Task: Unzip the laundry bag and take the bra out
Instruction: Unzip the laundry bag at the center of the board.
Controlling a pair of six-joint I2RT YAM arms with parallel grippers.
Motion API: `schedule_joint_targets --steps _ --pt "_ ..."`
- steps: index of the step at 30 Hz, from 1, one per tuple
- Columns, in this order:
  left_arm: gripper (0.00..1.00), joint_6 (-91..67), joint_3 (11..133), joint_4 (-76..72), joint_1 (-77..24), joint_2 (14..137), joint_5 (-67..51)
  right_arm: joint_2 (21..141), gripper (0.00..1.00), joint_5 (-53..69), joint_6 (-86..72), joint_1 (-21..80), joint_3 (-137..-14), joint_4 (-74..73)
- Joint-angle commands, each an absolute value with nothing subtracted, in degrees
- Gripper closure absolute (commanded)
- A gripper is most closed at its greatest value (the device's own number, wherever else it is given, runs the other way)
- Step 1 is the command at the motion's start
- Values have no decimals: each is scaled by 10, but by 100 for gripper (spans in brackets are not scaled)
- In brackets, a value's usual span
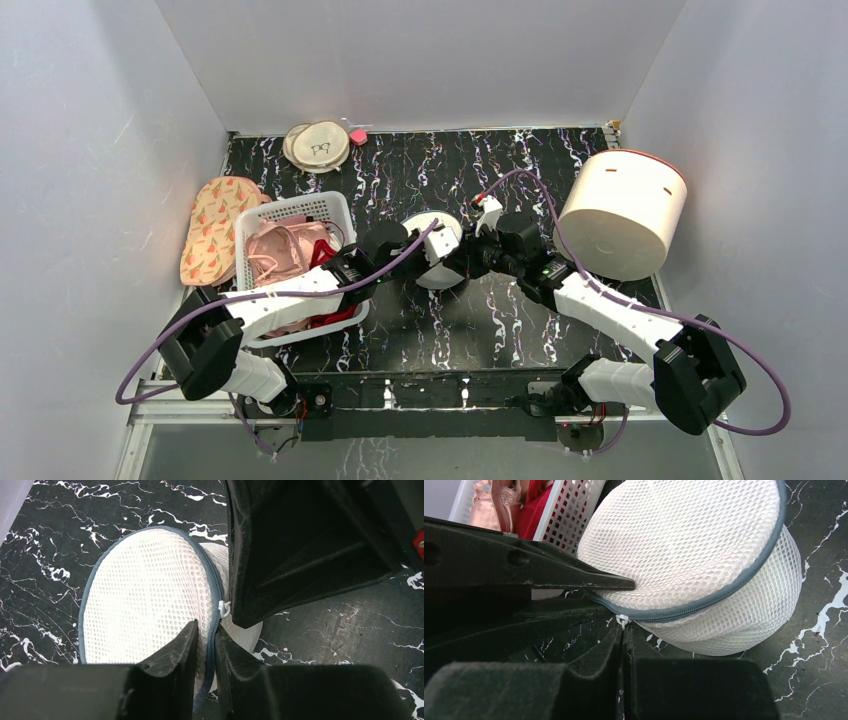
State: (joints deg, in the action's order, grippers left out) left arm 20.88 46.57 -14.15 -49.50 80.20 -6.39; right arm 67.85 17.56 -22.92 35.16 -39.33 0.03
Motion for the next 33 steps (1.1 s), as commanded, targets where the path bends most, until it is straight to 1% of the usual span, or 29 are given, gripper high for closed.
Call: schedule_joint_targets --steps 1,7,15,21,23,26,29,31,33 --pt "86 216 485 -149 -495 790 -60 662 100 140 -219 353 -412 -4" --pt "96 221 482 -148 -496 786 -65 660 100 92 -206 352 -425 -45" --pt "100 227 481 -146 -496 772 -65 661 100 46 -194 317 -436 -86" --pt "100 229 481 -145 -496 771 -59 649 100 81 -186 256 -428 -93" --pt "100 229 482 -145 -496 773 -57 640 100 89 -182 252 -425 -94" --pt "100 227 483 -144 -496 773 -56 628 100 133 -172 252 -422 -87" --pt "86 221 484 -142 -497 773 -63 620 100 187 -170 253 -415 -71" --pt "74 218 486 -142 -497 773 -72 614 100 205 -172 255 -409 -62" --pt "67 215 486 -140 -496 771 -86 608 100 211 -176 259 -405 -57"
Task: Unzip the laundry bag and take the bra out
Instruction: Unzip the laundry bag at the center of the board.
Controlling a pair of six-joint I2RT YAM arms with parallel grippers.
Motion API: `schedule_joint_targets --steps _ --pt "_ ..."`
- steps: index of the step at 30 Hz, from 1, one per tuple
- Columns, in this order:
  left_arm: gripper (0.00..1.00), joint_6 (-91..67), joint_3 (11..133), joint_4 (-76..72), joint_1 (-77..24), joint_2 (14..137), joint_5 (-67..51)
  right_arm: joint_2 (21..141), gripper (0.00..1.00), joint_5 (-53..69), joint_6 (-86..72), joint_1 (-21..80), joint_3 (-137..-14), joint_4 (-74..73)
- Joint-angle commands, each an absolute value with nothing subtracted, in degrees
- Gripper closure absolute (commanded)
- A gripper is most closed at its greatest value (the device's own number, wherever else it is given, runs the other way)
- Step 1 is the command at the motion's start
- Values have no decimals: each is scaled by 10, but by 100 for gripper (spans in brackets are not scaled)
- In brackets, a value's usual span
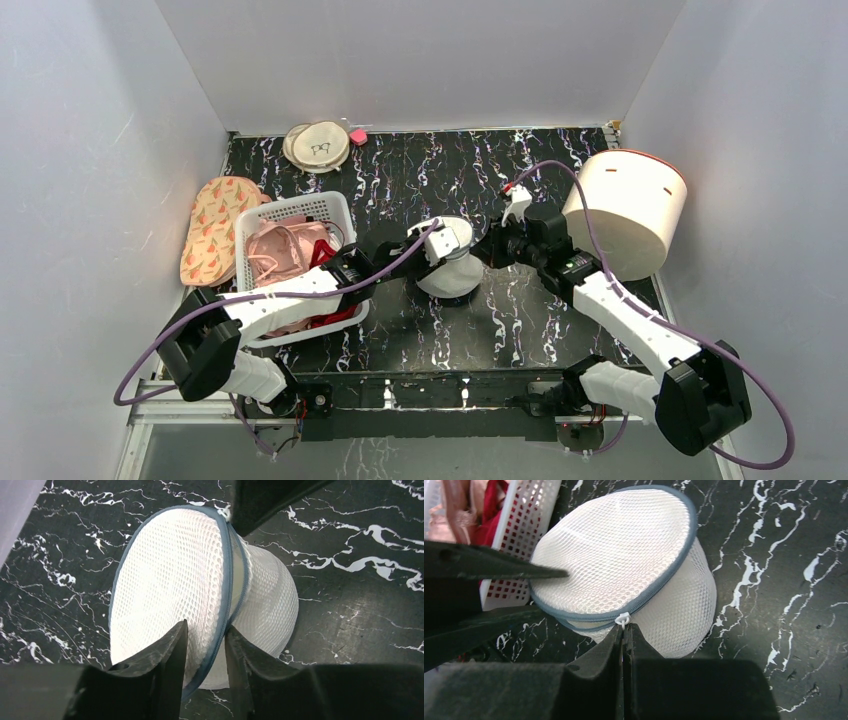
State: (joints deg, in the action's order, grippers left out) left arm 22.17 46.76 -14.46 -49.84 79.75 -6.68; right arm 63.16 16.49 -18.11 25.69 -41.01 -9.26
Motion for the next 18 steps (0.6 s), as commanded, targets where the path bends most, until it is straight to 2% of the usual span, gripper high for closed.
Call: schedule_joint_targets --steps 1,7,11,15,18 --pt "63 213 484 -140 -497 769 -94 605 100 214 -180 261 -404 -54" --pt "46 197 482 -144 -497 761 -145 606 100 221 -188 280 -407 -46" --pt "41 186 481 -150 -499 759 -159 614 100 214 -193 304 -415 -39" --pt "41 185 482 -149 -500 761 -150 622 100 207 -201 324 -418 -30" --pt "47 189 488 -142 -500 768 -134 628 100 202 -204 336 -421 -23"
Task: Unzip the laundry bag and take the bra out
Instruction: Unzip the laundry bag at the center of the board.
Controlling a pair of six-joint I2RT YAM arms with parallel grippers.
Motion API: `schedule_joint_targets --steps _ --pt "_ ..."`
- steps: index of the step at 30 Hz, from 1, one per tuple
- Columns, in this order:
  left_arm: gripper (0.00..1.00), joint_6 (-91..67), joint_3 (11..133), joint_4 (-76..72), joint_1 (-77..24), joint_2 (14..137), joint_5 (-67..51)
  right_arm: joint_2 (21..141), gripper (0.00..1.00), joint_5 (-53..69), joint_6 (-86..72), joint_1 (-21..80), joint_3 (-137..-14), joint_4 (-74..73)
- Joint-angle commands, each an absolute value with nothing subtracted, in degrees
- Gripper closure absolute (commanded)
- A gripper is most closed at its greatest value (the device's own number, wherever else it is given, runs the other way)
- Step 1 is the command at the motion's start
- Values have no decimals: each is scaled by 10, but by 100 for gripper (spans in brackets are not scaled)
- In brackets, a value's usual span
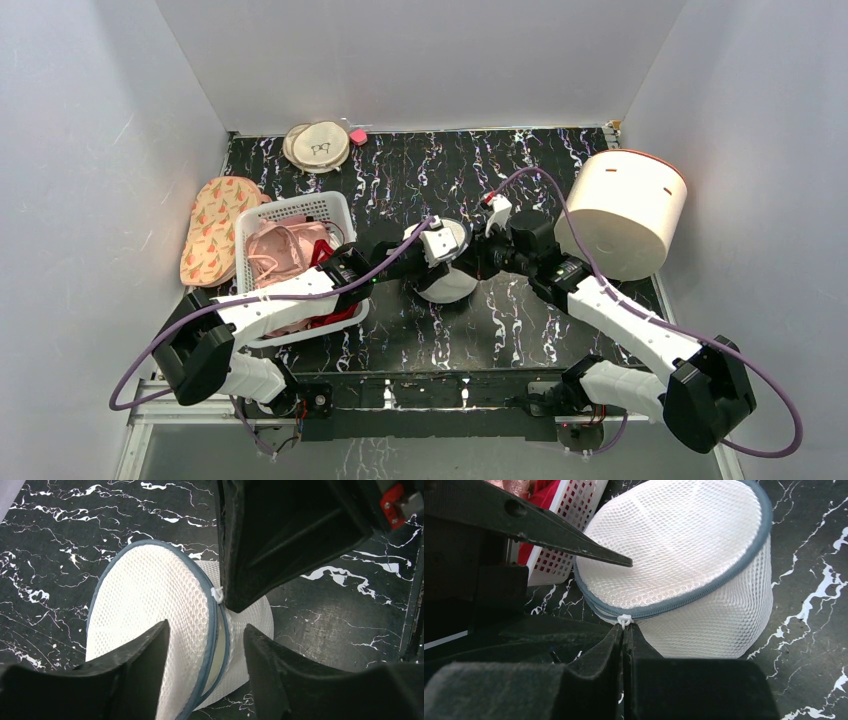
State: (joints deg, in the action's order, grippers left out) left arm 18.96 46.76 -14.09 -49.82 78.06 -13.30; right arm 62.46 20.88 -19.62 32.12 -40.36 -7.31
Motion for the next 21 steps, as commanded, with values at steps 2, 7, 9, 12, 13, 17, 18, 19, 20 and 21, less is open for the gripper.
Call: schedule_joint_targets --steps 2,7,9,12,13,17,18,19,20,21 --pt "53 190 491 -139 -501 772 -123 631 100 199 -204 341 -423 -22" --pt "63 192 490 -139 -501 773 -113 632 100 194 -205 345 -422 -22" --pt "67 192 491 -137 -502 776 -114 630 100 192 -206 345 -420 -20" --pt "75 194 493 -135 -501 778 -114 627 100 185 -207 345 -419 -22" --pt "78 195 494 -133 -502 779 -112 625 100 179 -207 345 -418 -25" --pt "86 200 492 -134 -502 777 -105 623 100 147 -202 345 -418 -38" --pt "88 200 492 -134 -501 776 -102 623 100 133 -201 345 -419 -46" --pt "90 201 492 -135 -502 775 -99 623 100 121 -201 345 -422 -54" --pt "92 202 491 -136 -502 774 -98 624 100 109 -200 345 -422 -60" --pt "93 203 490 -137 -502 773 -95 624 100 98 -200 345 -424 -67"
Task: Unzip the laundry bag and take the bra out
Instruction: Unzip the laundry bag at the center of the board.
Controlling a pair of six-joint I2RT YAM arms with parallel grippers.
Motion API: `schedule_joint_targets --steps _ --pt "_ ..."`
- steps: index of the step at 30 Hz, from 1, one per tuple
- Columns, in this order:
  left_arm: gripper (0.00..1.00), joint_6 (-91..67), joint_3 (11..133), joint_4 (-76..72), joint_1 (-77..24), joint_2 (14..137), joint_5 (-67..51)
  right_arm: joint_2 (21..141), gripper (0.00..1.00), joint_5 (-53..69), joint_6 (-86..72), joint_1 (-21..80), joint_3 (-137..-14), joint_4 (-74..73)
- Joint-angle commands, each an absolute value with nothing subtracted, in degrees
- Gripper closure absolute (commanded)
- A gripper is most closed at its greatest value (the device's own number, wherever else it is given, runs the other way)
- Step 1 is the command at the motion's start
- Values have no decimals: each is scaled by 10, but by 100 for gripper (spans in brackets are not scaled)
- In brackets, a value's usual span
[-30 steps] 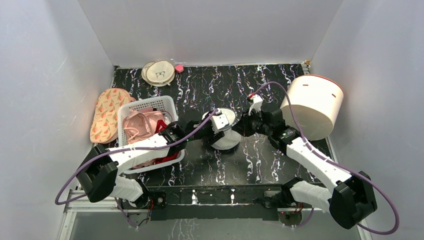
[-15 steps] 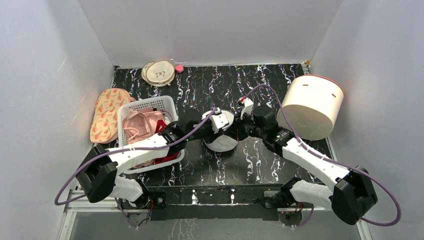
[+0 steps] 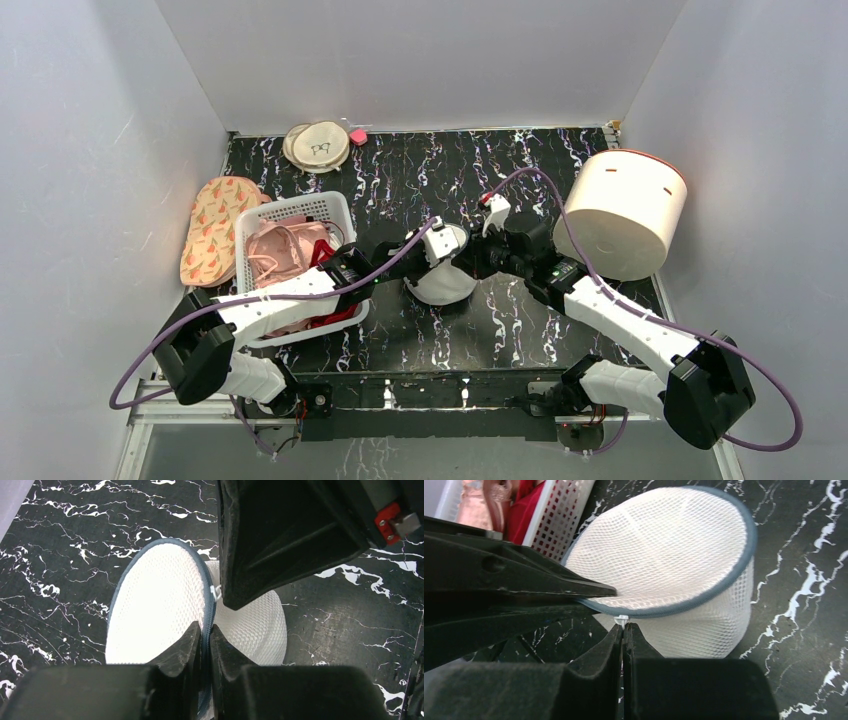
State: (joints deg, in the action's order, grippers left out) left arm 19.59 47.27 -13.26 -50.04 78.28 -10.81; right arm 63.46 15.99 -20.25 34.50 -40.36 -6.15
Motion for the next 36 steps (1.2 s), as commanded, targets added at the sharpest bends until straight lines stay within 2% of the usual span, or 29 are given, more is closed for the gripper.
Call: schedule_joint_targets --steps 1,9,22,23,26,28,33,36 --pt "94 204 490 -137 -502 771 -93 625 100 88 -200 345 -424 -72" --pt "100 210 487 -139 -502 764 -85 629 100 33 -216 334 -424 -92" --pt "100 214 485 -137 -502 757 -73 613 100 29 -223 277 -424 -118" --pt "98 214 486 -137 -502 758 -72 612 100 32 -219 276 -427 -120" --pt "78 211 486 -138 -502 761 -69 613 100 79 -206 277 -434 -122" --pt "70 207 489 -136 -502 762 -75 610 100 114 -205 278 -427 -108" --pt "51 195 488 -135 -503 764 -101 598 100 146 -224 283 -409 -77" --pt "44 190 496 -128 -505 770 -113 600 100 162 -223 289 -413 -74"
